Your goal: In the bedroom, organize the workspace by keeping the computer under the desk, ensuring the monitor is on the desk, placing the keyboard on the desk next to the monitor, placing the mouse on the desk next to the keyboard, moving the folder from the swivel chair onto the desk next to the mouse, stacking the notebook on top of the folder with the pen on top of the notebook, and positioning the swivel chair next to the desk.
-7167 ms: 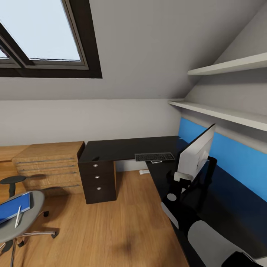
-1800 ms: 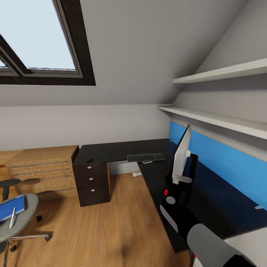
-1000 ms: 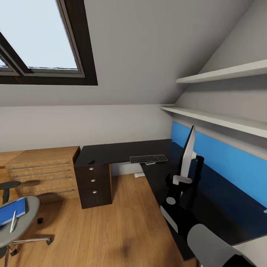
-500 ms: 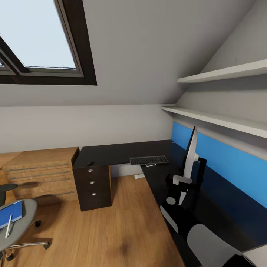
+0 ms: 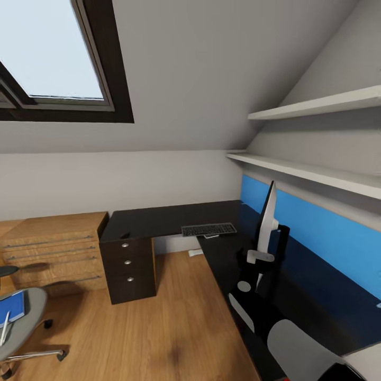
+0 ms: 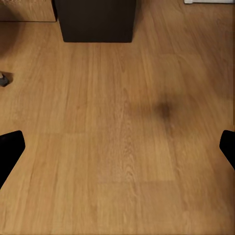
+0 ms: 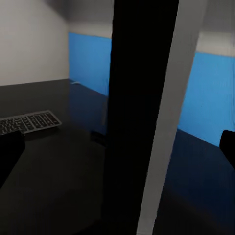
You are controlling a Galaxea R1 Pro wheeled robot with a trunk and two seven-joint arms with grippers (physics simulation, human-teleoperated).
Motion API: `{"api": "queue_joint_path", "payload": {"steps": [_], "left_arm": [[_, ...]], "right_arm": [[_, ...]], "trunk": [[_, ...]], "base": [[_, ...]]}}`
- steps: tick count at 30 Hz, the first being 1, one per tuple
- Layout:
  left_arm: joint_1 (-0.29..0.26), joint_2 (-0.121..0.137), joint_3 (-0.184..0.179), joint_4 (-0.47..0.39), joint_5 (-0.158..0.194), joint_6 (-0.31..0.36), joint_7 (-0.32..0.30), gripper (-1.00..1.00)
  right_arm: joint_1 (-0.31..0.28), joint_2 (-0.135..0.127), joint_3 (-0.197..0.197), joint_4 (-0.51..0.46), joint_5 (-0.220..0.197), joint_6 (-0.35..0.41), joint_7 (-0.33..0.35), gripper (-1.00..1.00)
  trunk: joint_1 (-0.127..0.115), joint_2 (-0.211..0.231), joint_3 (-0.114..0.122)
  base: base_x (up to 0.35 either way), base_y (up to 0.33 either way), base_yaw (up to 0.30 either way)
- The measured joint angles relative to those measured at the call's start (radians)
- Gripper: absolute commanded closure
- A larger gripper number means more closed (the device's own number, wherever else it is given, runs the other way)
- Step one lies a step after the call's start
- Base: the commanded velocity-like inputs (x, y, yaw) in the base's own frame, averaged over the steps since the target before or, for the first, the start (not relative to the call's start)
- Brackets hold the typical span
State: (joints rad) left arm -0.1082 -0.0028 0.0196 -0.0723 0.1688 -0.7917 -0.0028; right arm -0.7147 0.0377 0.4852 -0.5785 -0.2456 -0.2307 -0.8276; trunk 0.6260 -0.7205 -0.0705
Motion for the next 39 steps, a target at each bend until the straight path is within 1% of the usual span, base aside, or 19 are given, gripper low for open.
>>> {"api": "queue_joint_path", "payload": {"steps": [13,27,39], "left_arm": [[0.0,0.0,0.0,0.0,0.0,0.0,0.0,-1.0],[0.0,0.0,0.0,0.0,0.0,0.0,0.0,-1.0],[0.0,0.0,0.0,0.0,0.0,0.0,0.0,-1.0]], "right_arm": [[0.0,0.0,0.0,0.0,0.001,0.001,0.001,-1.0],[0.0,0.002,0.002,0.002,0.0,0.0,0.002,-1.0],[0.005,0.002,0.003,0.001,0.0,0.0,0.003,-1.0]], "trunk": [[0.0,0.0,0.013],[0.0,0.0,0.019],[0.0,0.0,0.03]], "base": [[0.0,0.0,-0.152],[0.0,0.0,-0.027],[0.0,0.0,-0.15]]}}
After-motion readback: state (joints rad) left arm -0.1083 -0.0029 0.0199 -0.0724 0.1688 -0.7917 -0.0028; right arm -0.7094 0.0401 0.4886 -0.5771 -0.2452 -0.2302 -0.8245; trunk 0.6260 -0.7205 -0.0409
